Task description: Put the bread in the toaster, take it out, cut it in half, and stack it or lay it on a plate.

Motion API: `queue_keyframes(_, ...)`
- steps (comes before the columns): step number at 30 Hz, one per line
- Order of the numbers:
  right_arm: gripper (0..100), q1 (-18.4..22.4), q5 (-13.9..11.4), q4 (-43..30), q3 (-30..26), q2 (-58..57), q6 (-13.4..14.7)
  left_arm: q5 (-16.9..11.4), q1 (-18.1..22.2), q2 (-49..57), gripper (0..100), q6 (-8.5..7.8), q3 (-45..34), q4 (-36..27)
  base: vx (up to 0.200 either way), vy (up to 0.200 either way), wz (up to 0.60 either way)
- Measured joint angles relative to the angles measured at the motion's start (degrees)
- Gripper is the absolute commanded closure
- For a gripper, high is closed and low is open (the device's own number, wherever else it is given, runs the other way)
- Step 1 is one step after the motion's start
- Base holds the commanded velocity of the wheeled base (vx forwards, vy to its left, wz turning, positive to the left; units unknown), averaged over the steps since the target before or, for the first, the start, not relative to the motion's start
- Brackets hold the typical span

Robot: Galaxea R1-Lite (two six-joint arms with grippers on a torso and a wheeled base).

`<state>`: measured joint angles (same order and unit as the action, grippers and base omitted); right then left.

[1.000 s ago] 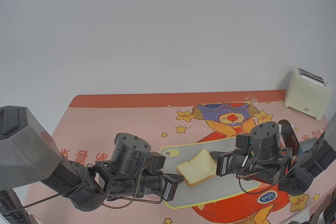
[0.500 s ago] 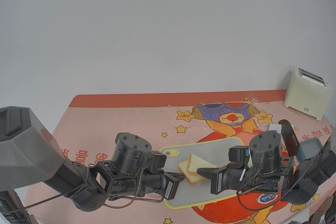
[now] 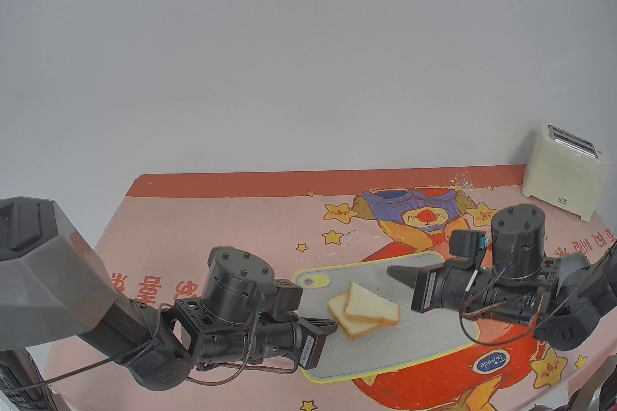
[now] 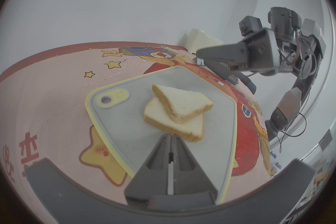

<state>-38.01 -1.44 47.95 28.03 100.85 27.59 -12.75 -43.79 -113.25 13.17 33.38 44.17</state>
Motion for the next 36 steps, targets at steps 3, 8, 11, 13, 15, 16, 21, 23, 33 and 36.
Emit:
queue_keyframes(3, 100, 0.6, 0.3, -0.2, 0.4, -0.2, -0.1, 0.0, 0.0, 0.2, 100, -0.01, -0.5, 0.0, 0.0, 0.0, 0.0)
queue_keyframes(8, 100, 0.4, 5.5, -0.2, 1.4, 1.9, -0.1, 0.0, 0.0, 0.4, 100, -0.01, -0.9, -0.1, 0.0, 0.0, 0.0)
queue_keyframes(11, 100, -1.0, 8.5, -0.1, 2.1, 4.6, 0.0, 0.0, -0.1, 0.5, 100, -0.09, -1.3, -0.2, 0.0, 0.0, 0.0)
queue_keyframes(13, 100, -1.8, 8.6, -0.1, 2.2, 5.4, 0.1, 0.0, -0.2, 0.5, 100, -0.11, -1.4, -0.3, 0.0, 0.0, 0.0)
queue_keyframes(15, 100, -2.9, 8.6, -0.1, 2.2, 6.8, 0.4, 0.0, -0.3, 0.5, 100, 0.02, -1.4, -0.3, 0.0, 0.0, 0.0)
queue_keyframes(16, 100, -3.0, 8.5, -0.1, 2.2, 7.0, 0.5, 0.0, -0.3, 0.5, 100, 0.05, -1.4, -0.3, 0.0, 0.0, 0.0)
queue_keyframes(21, 100, -3.6, 8.1, -0.2, 1.8, 8.4, 0.5, -0.1, -0.6, 0.4, 100, 0.1, -1.5, -0.3, 0.0, 0.0, 0.0)
queue_keyframes(23, 100, -4.1, 8.0, -0.2, 1.5, 8.6, 0.5, -0.2, -1.3, 0.4, 100, 0.13, -1.4, -0.4, 0.0, 0.0, 0.0)
queue_keyframes(33, 100, -5.1, 5.2, 0.2, 0.2, 8.8, 0.5, -0.4, -2.8, 0.0, 100, 0.18, -0.5, -0.6, 0.0, 0.0, 0.0)
queue_keyframes(36, 100, -5.5, 4.9, 0.5, -0.1, 8.7, 0.6, -0.4, -2.8, 0.0, 100, 0.18, -0.4, -0.5, 0.0, 0.0, 0.0)
